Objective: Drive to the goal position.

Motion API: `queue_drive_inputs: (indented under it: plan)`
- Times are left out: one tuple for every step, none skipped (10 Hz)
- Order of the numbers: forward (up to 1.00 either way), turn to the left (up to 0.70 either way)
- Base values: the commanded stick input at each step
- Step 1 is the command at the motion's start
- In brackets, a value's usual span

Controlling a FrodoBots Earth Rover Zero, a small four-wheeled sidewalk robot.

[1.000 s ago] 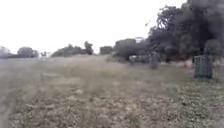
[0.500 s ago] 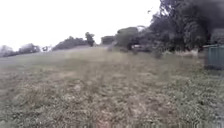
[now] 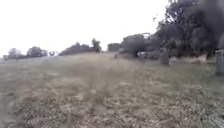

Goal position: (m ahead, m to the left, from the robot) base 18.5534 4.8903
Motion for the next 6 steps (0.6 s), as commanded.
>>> queue_drive_inputs:
  plan:
    - [0.7,0.0]
    - [0.7,0.0]
    - [0.7,0.0]
    - [0.7,0.0]
    - [0.7,0.0]
    - [0.7,0.0]
